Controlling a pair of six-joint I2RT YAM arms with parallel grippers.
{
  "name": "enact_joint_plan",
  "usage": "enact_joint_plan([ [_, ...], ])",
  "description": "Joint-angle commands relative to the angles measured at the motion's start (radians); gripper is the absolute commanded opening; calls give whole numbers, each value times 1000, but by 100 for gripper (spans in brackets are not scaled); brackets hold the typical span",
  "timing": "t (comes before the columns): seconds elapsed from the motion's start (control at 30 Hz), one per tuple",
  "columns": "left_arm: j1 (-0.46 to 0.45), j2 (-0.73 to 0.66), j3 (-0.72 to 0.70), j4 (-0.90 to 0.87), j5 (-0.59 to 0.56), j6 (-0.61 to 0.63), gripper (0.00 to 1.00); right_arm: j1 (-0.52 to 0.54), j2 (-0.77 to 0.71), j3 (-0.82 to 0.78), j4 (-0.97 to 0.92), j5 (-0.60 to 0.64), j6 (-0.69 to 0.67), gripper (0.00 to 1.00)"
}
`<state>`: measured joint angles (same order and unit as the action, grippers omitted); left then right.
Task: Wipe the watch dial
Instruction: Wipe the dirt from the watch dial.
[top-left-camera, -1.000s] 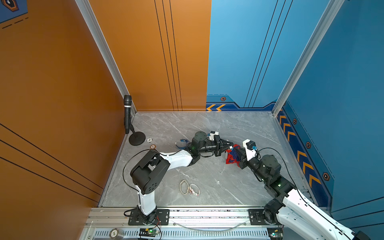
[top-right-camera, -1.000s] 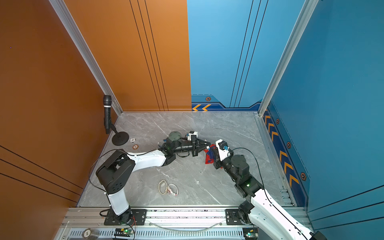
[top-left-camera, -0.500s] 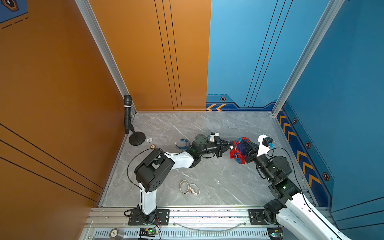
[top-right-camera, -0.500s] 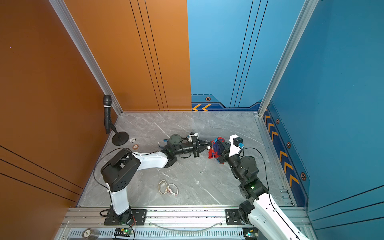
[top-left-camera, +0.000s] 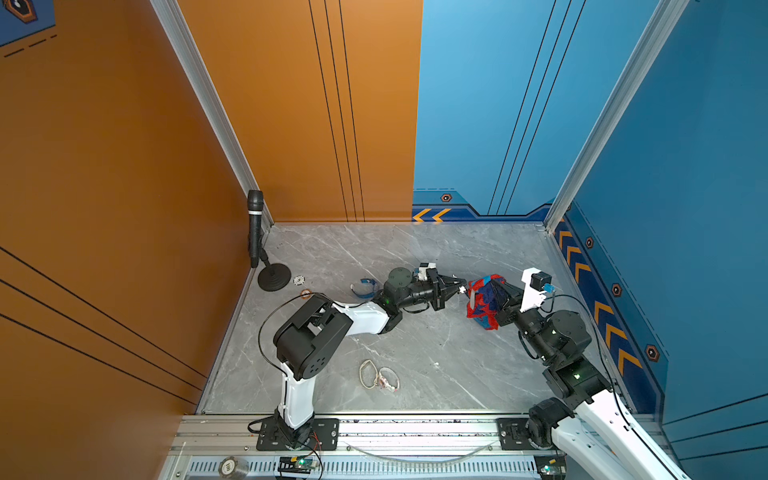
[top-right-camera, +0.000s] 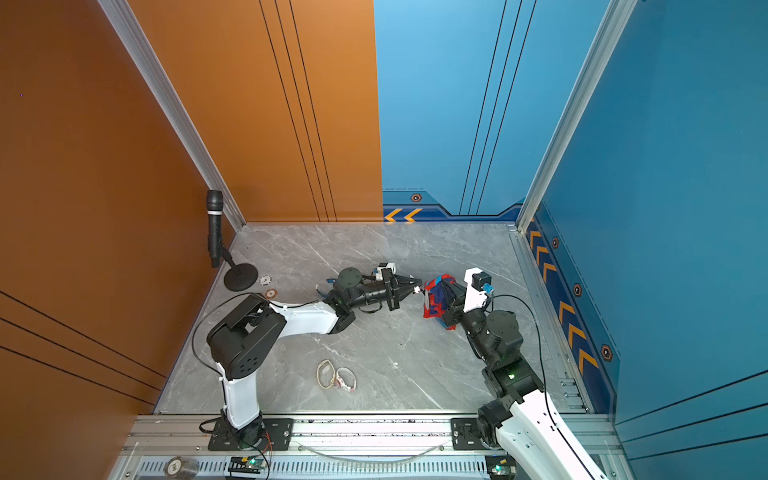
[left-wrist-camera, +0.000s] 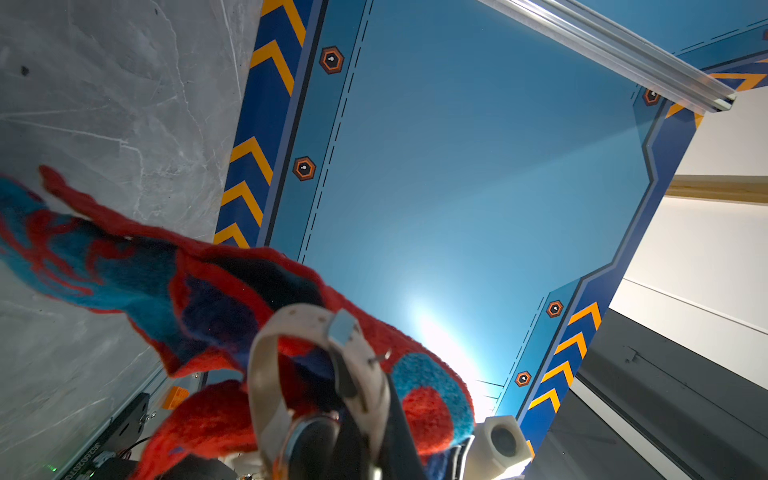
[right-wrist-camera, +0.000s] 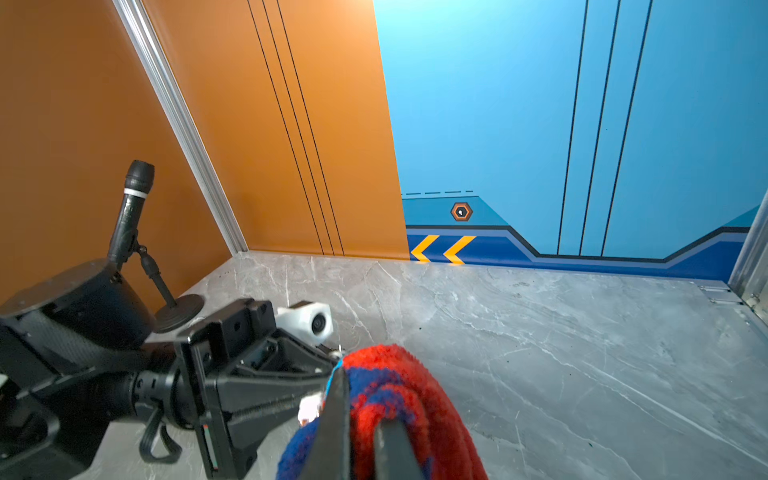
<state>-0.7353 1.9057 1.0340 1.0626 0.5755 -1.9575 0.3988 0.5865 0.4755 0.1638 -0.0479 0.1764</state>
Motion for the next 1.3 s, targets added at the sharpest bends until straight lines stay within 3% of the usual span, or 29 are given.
enact_joint_plan([
  [0.0, 5, -59, 43, -13, -20, 15, 0, 26, 17, -16, -21, 14, -54, 0],
  [0.3, -29, -32, 107, -36, -20, 20, 0, 146, 83, -43, 20, 37, -144, 0],
  [1.27, -87, -8, 85, -38, 35, 42, 0, 137, 54, -23, 8, 47, -195, 0],
])
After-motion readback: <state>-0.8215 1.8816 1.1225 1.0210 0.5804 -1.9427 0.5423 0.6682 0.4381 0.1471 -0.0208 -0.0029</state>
